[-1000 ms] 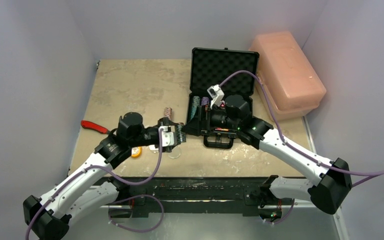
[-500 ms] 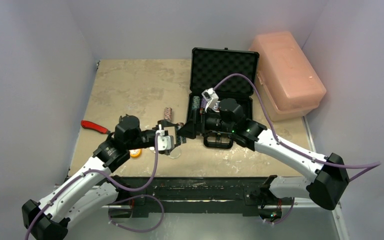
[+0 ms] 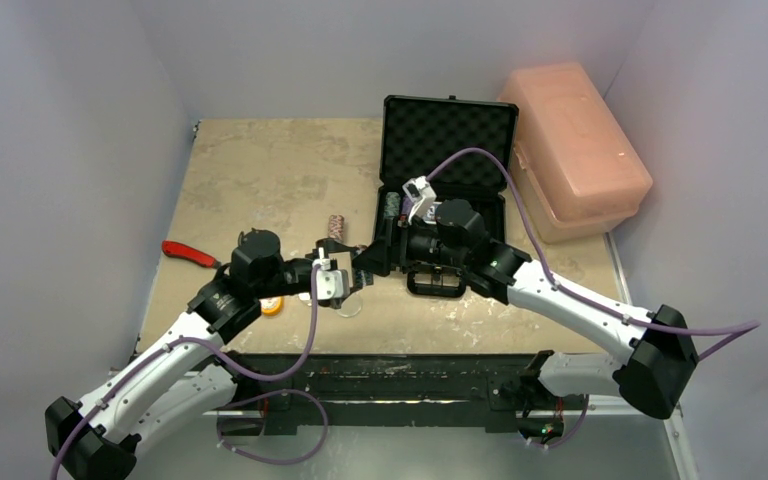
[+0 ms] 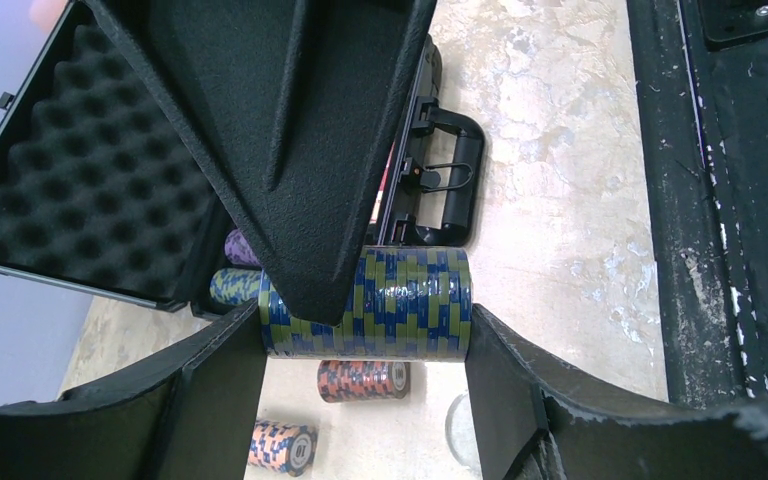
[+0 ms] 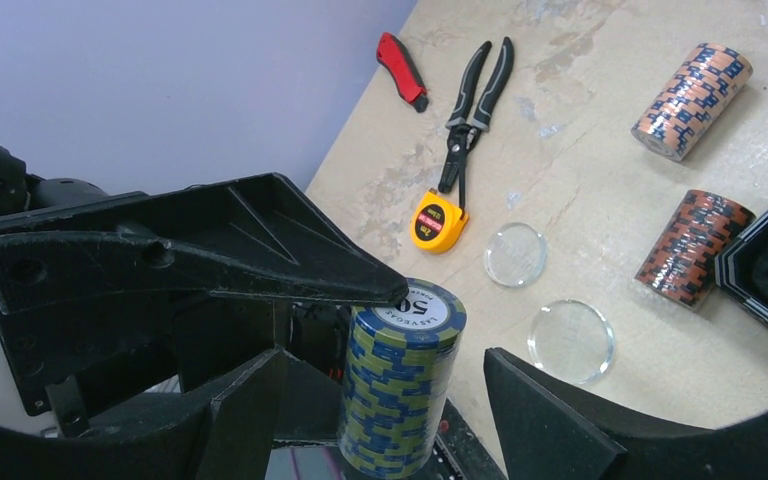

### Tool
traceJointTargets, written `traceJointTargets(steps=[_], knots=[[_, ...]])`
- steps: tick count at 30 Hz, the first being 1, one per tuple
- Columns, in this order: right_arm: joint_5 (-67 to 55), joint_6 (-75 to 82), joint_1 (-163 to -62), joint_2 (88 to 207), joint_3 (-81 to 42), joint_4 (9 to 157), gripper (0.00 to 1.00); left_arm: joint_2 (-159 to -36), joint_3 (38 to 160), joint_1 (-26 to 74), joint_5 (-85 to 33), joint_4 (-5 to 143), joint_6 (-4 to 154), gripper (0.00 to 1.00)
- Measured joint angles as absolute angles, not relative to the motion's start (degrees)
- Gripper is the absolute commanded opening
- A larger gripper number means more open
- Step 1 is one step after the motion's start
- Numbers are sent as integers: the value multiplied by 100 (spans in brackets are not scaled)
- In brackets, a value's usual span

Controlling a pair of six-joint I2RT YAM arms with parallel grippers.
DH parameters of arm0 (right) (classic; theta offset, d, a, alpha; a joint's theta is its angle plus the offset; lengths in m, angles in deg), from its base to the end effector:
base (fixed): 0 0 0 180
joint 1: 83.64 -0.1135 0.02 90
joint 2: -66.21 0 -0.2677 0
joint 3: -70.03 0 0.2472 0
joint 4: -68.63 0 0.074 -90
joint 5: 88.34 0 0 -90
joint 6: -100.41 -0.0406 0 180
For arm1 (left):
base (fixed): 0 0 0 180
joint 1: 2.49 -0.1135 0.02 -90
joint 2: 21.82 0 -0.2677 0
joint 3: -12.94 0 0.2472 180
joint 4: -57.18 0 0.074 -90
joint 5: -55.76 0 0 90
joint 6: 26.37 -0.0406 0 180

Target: Pack up texas hold em set

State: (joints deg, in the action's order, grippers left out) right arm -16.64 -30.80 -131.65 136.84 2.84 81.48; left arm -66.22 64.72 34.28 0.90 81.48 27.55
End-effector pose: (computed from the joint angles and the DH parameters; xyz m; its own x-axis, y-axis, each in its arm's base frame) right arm 0.1819 0.2211 0.3196 -0.7389 0.1140 -0.6641 -0.5589 0.4467 0.6986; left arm 0.1274 -0.1243 0.3014 0.3596 0.3324 -0.8719 0.8894 0.1604 0.4280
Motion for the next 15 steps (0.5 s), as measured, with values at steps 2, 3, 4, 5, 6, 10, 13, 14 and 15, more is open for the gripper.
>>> traceJointTargets(steps=[2, 3, 4, 5, 6, 10, 13, 14, 15], knots=[[-1599, -3098, -13191, 13684, 286, 8131, 76, -6622, 6472, 3428, 90, 8135, 2757, 0], [-1581, -3102, -13202, 13684, 286, 8129, 75, -6622, 6472, 3428, 90, 8126, 2760, 0], [-1573, -3106, -13213, 13686, 286, 8126, 75, -6622, 6469, 3428, 90, 8107, 2782, 0], [-1570, -3113, -13217, 13693, 286, 8124, 75, -6622, 6469, 3428, 90, 8096, 2795, 0], [-1562, -3119, -13230, 13706, 286, 8109, 75, -6622, 6467, 3428, 90, 8074, 2803, 0], [-1529, -3126, -13278, 13765, 289, 8078, 73, -6622, 6459, 3404, 92, 7982, 2849, 0], [-1474, -3133, -13316, 13817, 289, 8043, 71, -6622, 6459, 3389, 90, 7936, 2856, 0], [-1468, -3139, -13322, 13826, 289, 8043, 70, -6622, 6459, 3389, 90, 7925, 2858, 0], [-1441, -3144, -13335, 13828, 291, 8043, 69, -6622, 6459, 3389, 92, 7914, 2860, 0]])
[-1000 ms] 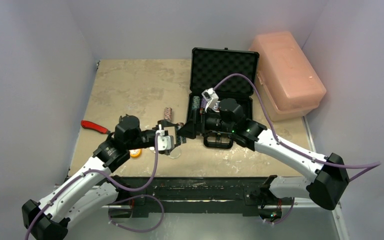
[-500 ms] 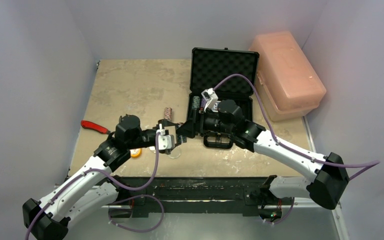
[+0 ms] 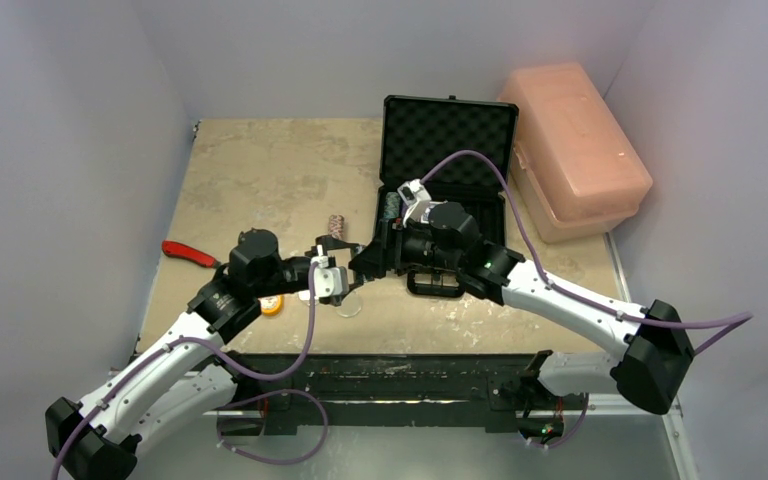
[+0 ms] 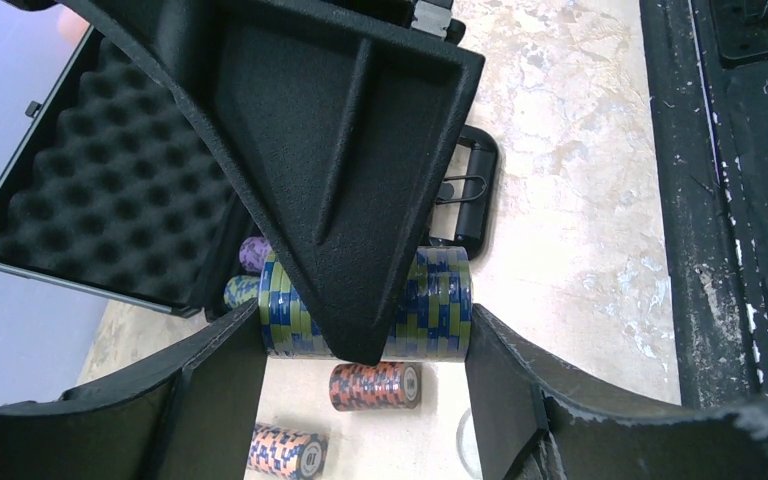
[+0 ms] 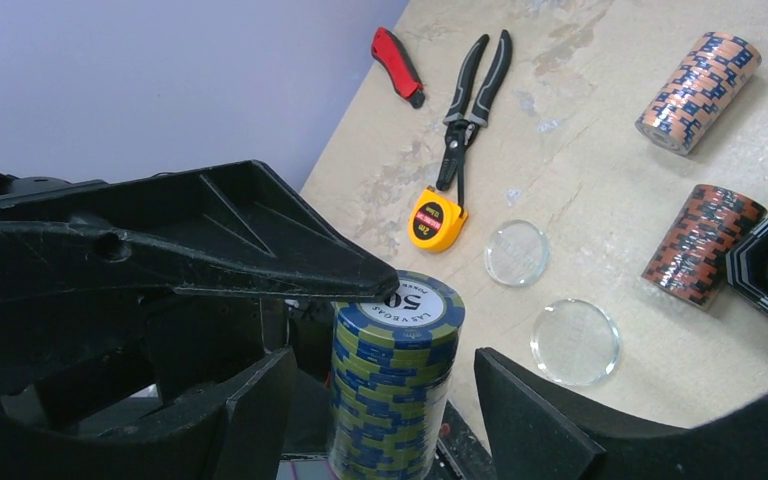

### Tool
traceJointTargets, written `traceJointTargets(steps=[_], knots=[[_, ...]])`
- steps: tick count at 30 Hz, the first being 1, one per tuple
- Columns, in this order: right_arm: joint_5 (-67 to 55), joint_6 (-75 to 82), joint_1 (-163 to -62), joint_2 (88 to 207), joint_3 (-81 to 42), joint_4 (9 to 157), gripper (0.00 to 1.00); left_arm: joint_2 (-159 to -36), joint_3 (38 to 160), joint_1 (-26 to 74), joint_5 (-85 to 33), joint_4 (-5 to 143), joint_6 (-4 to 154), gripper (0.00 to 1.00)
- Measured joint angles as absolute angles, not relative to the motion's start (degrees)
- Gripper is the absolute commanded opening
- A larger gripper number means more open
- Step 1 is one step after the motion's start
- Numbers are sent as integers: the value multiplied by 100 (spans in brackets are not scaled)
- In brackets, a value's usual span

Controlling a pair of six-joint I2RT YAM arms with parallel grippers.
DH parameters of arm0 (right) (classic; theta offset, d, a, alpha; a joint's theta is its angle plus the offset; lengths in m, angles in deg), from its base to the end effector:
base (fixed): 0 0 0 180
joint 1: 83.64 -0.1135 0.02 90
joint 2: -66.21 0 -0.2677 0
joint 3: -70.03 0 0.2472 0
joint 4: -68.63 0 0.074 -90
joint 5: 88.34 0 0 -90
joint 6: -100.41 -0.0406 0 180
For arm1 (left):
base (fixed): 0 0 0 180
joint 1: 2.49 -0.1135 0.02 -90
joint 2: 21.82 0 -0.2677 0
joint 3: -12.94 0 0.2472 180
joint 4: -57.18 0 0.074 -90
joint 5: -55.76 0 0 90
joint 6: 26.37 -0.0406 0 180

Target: Pack up texas hold em set

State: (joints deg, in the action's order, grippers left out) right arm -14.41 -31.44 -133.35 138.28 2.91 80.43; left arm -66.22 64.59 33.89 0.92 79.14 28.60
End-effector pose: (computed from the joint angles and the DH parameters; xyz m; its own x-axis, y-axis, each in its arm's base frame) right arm 0.1803 0.2301 0.3143 -0.7422 0.1159 -0.6601 -0.5493 0.4589 0.6983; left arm 0.1291 -0.1242 0.3048 0.3683 0.3115 -0.8759 0.8816 0.1820 0.4355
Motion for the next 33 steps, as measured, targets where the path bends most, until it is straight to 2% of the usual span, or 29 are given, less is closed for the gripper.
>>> traceJointTargets(steps=[11, 22, 25, 28, 31, 33], knots=[[-1382, -3161, -13410, 13841, 293, 8024, 50, -6618, 6456, 3349, 92, 7899, 2910, 0], [-1273, -3205, -13416, 13896, 291, 8006, 10, -6615, 6456, 3314, 92, 7901, 2913, 0], [-1273, -3205, -13416, 13896, 291, 8006, 4, -6615, 6456, 3314, 90, 7903, 2924, 13], [-1273, -3207, -13416, 13896, 291, 8006, 2, -6615, 6456, 3314, 83, 7903, 2956, 42], [-1271, -3207, -13416, 13896, 291, 8008, 1, -6613, 6456, 3314, 79, 7901, 2998, 60], [-1262, -3207, -13418, 13896, 291, 8008, 0, -6607, 6456, 3314, 70, 7903, 3002, 83]])
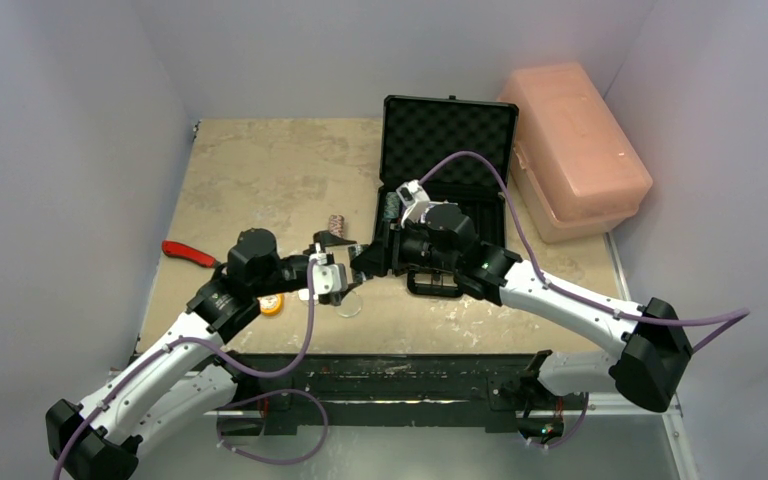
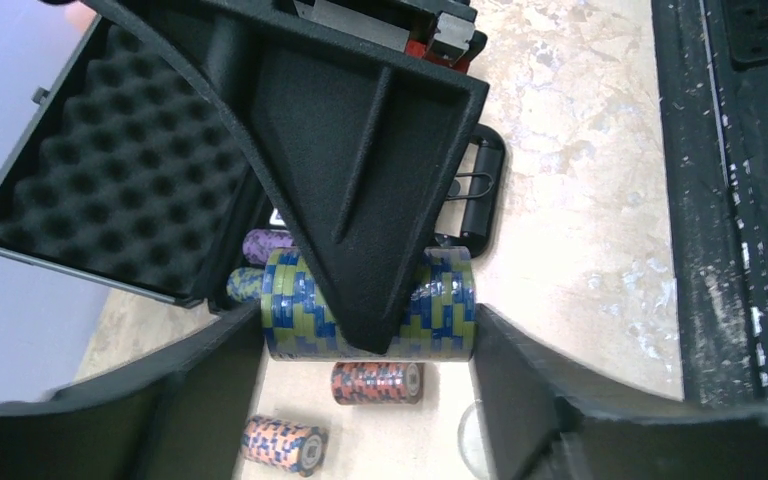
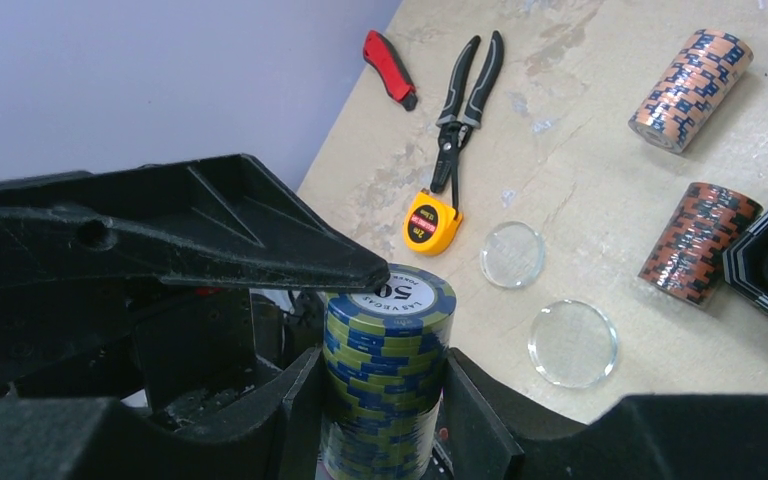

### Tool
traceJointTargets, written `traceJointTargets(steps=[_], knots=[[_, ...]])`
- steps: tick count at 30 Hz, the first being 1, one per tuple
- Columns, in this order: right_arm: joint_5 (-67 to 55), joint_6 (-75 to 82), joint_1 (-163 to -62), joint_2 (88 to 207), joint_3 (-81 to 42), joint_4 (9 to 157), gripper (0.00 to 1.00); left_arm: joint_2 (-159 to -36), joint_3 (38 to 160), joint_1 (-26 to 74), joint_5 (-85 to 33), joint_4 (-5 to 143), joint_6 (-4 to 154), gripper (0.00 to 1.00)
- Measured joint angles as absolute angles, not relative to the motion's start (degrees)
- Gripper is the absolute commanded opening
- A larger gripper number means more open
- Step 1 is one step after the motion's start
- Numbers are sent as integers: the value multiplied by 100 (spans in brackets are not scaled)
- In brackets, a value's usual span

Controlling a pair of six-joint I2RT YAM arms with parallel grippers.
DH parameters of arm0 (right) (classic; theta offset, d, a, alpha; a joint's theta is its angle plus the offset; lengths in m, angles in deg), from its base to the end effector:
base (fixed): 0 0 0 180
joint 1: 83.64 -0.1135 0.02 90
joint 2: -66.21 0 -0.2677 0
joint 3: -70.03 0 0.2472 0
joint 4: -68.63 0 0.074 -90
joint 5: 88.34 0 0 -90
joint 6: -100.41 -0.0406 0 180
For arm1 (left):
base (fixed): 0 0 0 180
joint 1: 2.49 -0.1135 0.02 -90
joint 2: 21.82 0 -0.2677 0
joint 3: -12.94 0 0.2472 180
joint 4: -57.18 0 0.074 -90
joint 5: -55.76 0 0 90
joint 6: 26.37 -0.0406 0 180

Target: Pack up texas hold em set

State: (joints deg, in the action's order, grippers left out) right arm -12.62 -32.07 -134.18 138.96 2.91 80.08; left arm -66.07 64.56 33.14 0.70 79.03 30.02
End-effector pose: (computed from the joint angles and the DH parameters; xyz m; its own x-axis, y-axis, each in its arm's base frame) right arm 0.1797 0.2341 0.3116 -0.7442 0.1258 -0.6561 -0.5363 0.4731 0.6990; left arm 0.1305 -0.1222 0.3052 0.3446 0.3113 -0.8856 0.8856 0.2052 0.4167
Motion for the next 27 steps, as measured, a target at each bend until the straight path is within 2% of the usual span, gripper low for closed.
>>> traceJointTargets(steps=[1, 2, 4, 15, 27], knots=[[-1256, -3207, -13423, 13894, 291, 8008, 0, -6605, 6456, 3314, 63, 7901, 3011, 93], [-1249, -3192, -13429, 13894, 289, 8017, 0, -6602, 6456, 3312, 68, 7884, 3024, 97], [-1188, -3161, -13438, 13894, 289, 8170, 0, -6572, 6456, 3312, 76, 7768, 3059, 100], [-777, -3089, -13438, 13894, 282, 8664, 0, -6403, 6456, 3299, 96, 7528, 3103, 100], [499, -3058, -13449, 13898, 0, 9678, 0, -6257, 6456, 3212, -37, 7501, 3103, 100]])
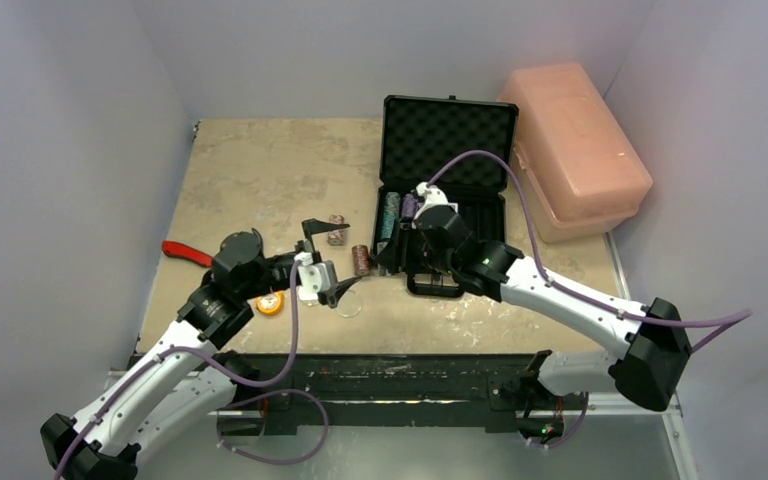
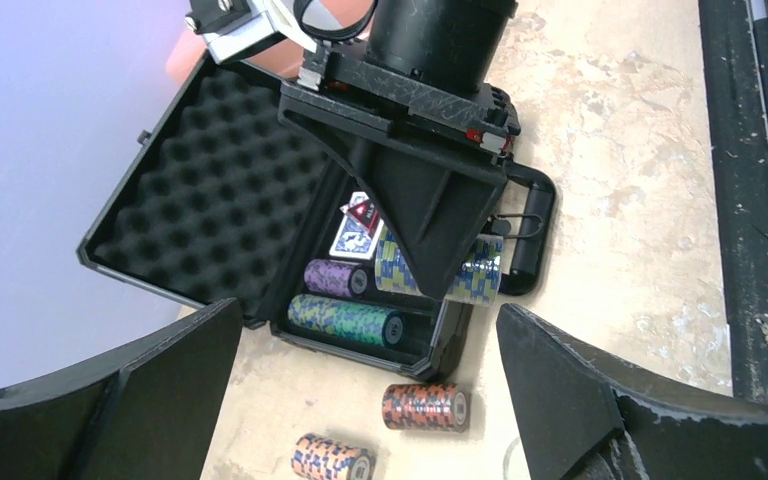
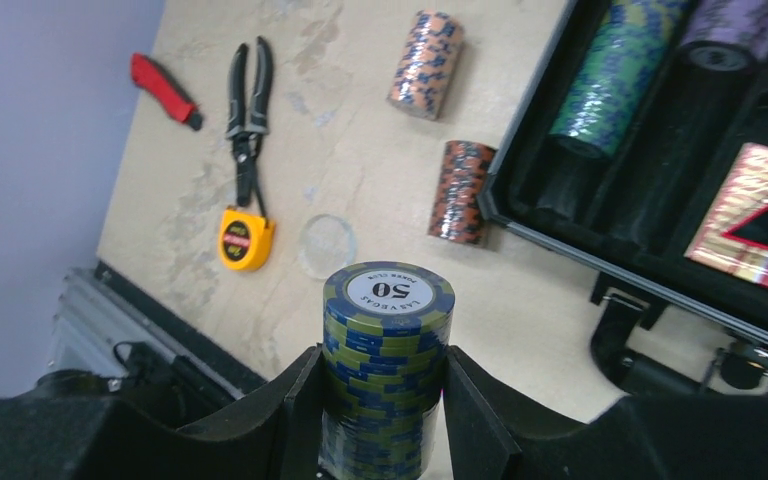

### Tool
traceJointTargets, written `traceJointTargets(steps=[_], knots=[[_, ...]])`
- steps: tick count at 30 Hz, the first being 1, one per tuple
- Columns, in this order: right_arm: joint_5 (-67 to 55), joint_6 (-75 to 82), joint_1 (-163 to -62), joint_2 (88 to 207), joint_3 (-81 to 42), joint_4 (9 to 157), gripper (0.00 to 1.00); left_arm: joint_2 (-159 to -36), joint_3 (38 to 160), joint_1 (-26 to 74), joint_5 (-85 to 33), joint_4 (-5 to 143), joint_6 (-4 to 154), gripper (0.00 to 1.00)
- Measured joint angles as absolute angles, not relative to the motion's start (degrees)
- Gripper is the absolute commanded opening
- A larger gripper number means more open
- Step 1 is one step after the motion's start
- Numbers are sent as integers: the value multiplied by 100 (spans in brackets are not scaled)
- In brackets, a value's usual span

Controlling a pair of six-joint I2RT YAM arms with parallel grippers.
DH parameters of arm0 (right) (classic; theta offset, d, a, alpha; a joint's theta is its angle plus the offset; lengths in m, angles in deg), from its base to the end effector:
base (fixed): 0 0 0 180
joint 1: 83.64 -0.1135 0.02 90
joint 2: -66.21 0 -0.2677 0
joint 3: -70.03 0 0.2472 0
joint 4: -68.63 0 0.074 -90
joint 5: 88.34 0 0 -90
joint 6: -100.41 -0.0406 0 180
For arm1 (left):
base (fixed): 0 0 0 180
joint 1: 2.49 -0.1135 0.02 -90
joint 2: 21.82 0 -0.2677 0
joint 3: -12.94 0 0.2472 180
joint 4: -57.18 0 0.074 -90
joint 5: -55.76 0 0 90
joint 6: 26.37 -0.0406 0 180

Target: Pack up texas hold em set

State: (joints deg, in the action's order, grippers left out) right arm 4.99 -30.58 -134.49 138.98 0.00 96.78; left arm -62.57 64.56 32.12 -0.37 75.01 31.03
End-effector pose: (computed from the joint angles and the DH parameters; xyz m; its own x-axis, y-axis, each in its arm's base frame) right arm 0.1823 0.2202 0.2986 -0.7318 0.1383 -0.6673 -0.3480 0.7661 0.5404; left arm 0.1245 -0.1134 0.3218 0.4154 0.2569 -0.8726 0.8346 0.2739 0.4779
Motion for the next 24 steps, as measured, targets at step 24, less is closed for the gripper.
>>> traceJointTargets(steps=[24], knots=[[1719, -2702, -12511, 16095, -1724, 11075, 0, -6978, 7798, 2923, -3486, 7897, 6784, 100]])
